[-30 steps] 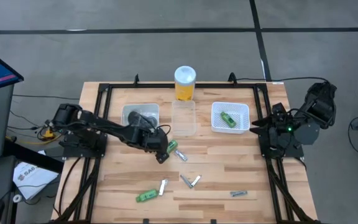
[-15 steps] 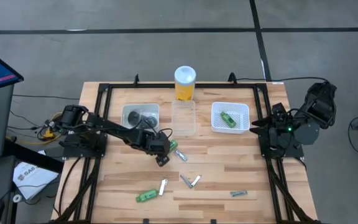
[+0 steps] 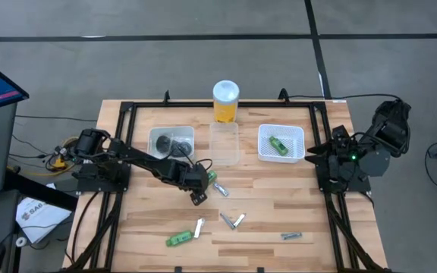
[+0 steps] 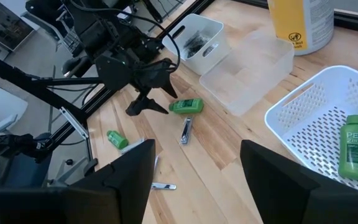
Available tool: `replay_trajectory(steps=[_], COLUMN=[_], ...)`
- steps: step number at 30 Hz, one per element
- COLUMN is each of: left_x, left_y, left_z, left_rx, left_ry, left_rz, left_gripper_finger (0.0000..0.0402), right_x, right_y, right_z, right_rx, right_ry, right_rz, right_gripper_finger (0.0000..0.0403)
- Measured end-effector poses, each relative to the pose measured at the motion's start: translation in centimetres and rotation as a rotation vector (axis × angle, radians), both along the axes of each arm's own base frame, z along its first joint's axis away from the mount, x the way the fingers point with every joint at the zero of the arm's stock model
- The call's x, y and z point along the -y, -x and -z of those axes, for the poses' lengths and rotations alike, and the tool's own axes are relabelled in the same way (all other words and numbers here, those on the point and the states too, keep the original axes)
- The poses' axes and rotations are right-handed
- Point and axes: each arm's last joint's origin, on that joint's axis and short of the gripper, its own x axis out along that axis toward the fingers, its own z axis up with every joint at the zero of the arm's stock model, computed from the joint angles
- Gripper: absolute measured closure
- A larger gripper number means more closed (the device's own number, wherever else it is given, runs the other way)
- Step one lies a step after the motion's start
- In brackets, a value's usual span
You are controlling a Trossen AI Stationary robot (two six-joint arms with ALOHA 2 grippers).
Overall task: Pick & Place Travel size toiletries
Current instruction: Put the green shampoo into the right white bin
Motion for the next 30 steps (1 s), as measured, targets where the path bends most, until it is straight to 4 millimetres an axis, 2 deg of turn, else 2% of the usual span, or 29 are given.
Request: replay_trajectory(steps=[13, 17, 24, 30], left_x=[0.2, 0.0, 0.0, 0.1], left_y=[-0.4, -0.3, -0.3, -0.4], left_z=[1.7, 1.5, 1.5, 1.2], left_rx=[-0.051, -0.045, -0.045, -0.021], left_ry=[0.034, 0.024, 0.027, 0.037], left_rz=[0.014, 0.003, 0.001, 0.001], left_gripper_finger=[0.018, 0.0217, 0.0317, 0.0318], right_x=[0.0, -0.1, -0.1, -0.1], right_y=[0.0, 0.0, 0.0, 0.0], right_z=[0.0, -0.1, -0.1, -0.1], right_rx=[0.001, 0.003, 0.003, 0.005], right_ry=[-0.01, -0.012, -0.012, -0.015], right_rz=[-0.005, -0.005, -0.006, -0.006], right_gripper_finger=[0.0173, 0.0173, 0.0173, 0.0173])
